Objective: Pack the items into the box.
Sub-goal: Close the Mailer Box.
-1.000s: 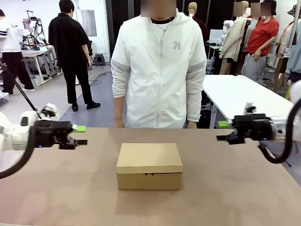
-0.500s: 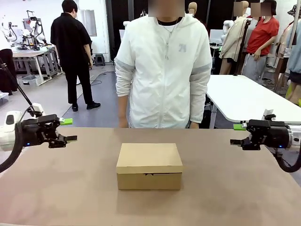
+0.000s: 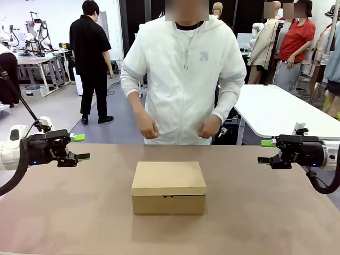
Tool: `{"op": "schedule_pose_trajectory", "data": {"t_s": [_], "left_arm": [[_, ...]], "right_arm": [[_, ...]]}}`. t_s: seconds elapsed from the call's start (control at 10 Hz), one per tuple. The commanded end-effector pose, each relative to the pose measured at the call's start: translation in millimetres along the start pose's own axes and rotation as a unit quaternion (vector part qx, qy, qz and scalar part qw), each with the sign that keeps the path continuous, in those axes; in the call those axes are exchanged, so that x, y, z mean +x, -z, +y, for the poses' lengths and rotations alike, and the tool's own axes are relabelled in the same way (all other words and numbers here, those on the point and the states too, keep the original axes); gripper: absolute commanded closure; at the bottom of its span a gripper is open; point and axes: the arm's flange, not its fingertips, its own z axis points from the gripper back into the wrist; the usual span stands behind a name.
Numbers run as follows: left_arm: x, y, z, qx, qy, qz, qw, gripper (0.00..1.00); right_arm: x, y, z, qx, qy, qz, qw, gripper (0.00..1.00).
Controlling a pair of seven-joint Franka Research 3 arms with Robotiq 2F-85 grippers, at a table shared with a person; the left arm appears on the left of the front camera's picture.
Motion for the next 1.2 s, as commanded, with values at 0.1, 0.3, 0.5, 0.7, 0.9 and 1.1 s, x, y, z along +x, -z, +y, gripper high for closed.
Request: {"op": "schedule_pose_trajectory", "data": {"t_s": [0.1,0.3,0.5,0.7,0.9,1.1], "left_arm": [[-0.1,-2.9,-2.7,0.005,0.010,0.003,1.000,0.00],[-0.1,-2.9,-2.7,0.005,0.010,0.003,1.000,0.00],[-0.1,-2.9,-2.7,0.005,0.010,0.003,1.000,0.00],[-0.1,-2.9,-2.7,0.005,0.010,0.003,1.000,0.00],[-0.1,-2.9,-2.7,0.005,0.010,0.003,1.000,0.00],[-0.1,-2.9,-2.7,0.005,0.010,0.003,1.000,0.00]], "right_arm": [[3.1,-1.3,4.6,0.000,-0.006,0.007,1.000,0.00],[3.1,-1.3,4.6,0.000,-0.006,0.007,1.000,0.00],[3.1,-1.3,4.6,0.000,-0.006,0.007,1.000,0.00],[3.1,-1.3,4.6,0.000,-0.006,0.007,1.000,0.00],[3.1,-1.3,4.6,0.000,-0.006,0.007,1.000,0.00],[3.1,-1.3,4.6,0.000,-0.006,0.007,1.000,0.00]]}}
